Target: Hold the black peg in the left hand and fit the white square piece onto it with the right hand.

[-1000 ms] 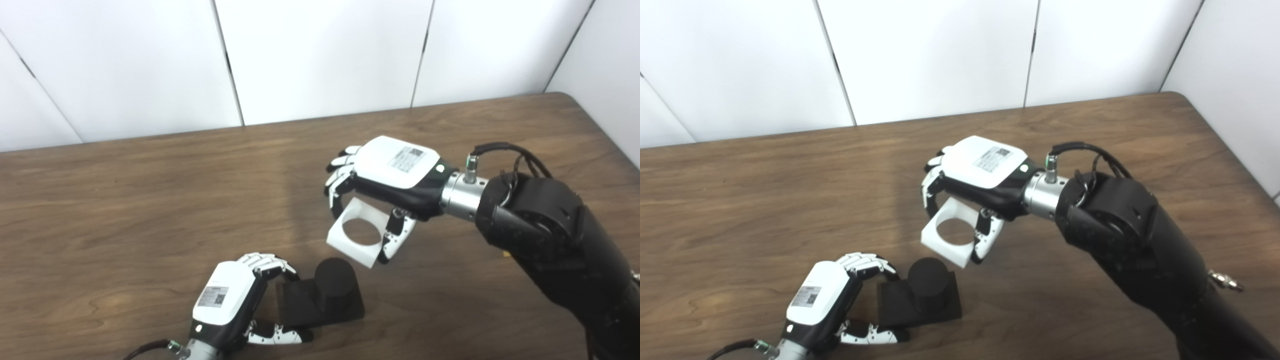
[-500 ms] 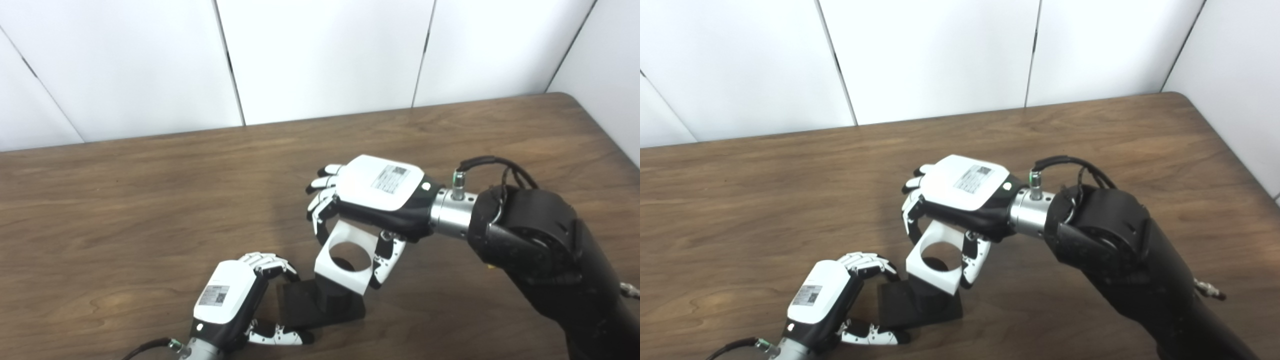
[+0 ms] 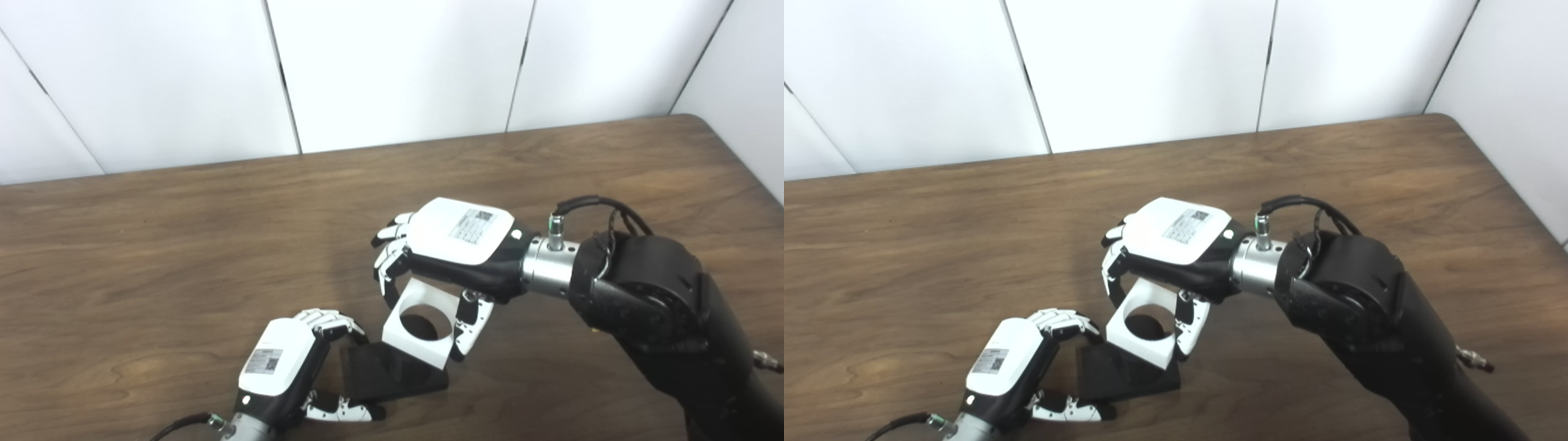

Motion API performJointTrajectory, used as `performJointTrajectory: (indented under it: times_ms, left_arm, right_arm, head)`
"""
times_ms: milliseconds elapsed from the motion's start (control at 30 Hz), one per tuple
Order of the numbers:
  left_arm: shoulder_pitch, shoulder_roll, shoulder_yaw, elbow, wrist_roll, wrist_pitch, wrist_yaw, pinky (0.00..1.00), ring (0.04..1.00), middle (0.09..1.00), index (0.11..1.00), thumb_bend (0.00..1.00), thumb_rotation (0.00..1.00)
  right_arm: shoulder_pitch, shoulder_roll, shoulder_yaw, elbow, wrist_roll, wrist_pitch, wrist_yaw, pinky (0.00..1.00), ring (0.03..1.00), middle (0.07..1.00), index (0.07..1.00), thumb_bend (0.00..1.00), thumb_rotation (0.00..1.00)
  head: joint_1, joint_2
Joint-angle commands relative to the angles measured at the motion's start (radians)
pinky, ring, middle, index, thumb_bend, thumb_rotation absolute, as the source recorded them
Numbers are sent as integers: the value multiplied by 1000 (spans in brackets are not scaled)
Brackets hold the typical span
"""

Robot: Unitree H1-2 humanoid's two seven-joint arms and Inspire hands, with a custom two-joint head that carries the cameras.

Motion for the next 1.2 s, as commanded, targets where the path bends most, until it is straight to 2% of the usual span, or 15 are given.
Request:
performJointTrajectory:
  times_ms: [0, 733, 1167]
  left_arm:
    - [12, -1, -20, 10, 5, 15, -60, 786, 759, 700, 487, 520, 44]
    - [11, -22, -27, 6, 23, 17, -61, 782, 760, 698, 487, 520, 45]
    - [11, -34, -31, -3, 32, 26, -69, 785, 761, 700, 487, 520, 45]
  right_arm:
    - [-24, 0, -9, -21, -4, -10, -11, 928, 904, 777, 484, 522, 126]
    - [-1, -3, 20, -12, -12, -31, -6, 969, 916, 785, 485, 522, 126]
    - [12, -8, 14, 6, -16, -66, -41, 987, 921, 785, 485, 522, 126]
  head:
    - [2, 2]
    - [26, 10]
    - [32, 12]
